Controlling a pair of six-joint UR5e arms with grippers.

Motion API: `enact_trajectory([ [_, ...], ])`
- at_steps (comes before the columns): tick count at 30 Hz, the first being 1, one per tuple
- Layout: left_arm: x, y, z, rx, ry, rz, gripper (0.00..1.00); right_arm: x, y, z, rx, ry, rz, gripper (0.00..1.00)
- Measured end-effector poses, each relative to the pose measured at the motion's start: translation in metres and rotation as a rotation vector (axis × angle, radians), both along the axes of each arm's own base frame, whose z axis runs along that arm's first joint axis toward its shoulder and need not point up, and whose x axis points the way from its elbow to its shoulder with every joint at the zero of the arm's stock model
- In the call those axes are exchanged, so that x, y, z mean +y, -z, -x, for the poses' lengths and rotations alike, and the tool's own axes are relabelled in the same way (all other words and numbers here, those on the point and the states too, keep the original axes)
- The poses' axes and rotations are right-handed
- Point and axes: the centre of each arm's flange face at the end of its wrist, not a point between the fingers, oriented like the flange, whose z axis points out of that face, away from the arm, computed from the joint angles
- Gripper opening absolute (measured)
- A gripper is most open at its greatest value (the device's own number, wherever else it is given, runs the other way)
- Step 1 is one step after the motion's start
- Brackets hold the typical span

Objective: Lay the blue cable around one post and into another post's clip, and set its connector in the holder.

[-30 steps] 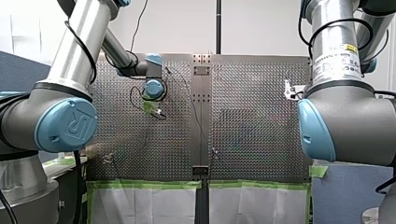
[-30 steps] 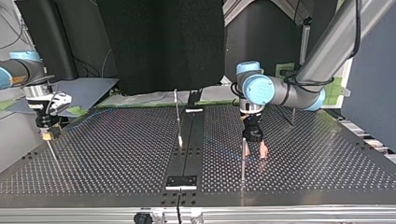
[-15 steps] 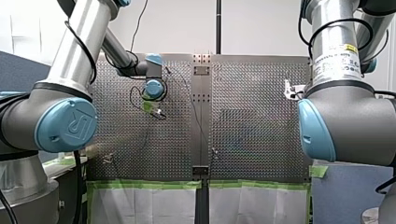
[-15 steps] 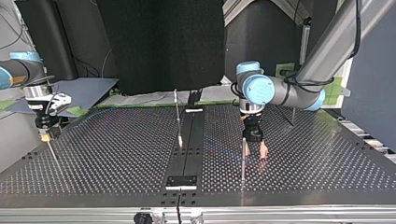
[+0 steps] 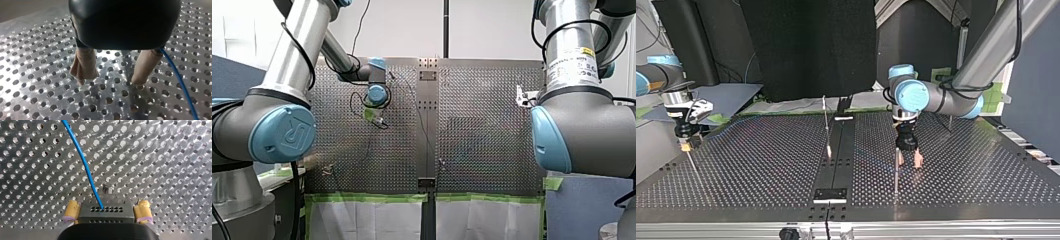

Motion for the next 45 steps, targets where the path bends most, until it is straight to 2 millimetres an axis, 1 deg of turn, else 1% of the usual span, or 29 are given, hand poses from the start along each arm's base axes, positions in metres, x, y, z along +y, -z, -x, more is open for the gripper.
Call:
enact_trajectory([
  [11, -0.006, 0.003, 0.012, 0.057, 0.006, 0.023, 1.0, 0.0, 0.0, -0.001, 0.0, 0.0, 0.0, 1.0],
  [19, -0.014, -0.018, 0.029, 0.064, 0.023, -0.023, 1.0, 0.0, 0.0, -0.001, 0.0, 0.0, -0.001, 1.0],
  [25, -0.017, -0.023, 0.035, 0.069, 0.032, -0.042, 1.0, 0.0, 0.0, -0.001, 0.0, -0.001, -0.002, 1.0],
  [27, -0.021, -0.024, 0.041, 0.071, 0.049, -0.053, 1.0, 0.0, 0.0, -0.001, 0.0, -0.001, -0.002, 1.0],
  [31, -0.03, -0.027, 0.06, 0.079, 0.086, -0.087, 1.0, 0.0, 0.0, -0.001, 0.0, 0.0, -0.002, 1.0],
  [34, -0.032, -0.029, 0.075, 0.089, 0.096, -0.113, 1.0, 0.0, 0.0, -0.001, 0.0, 0.0, -0.002, 1.0],
  [39, -0.027, -0.032, 0.095, 0.098, 0.086, -0.154, 1.0, 0.0, 0.0, -0.001, 0.0, 0.0, -0.002, 1.0],
  [45, -0.016, -0.034, 0.117, 0.118, 0.05, -0.202, 1.0, 0.0, 0.0, -0.001, 0.0, -0.001, -0.002, 1.0],
])
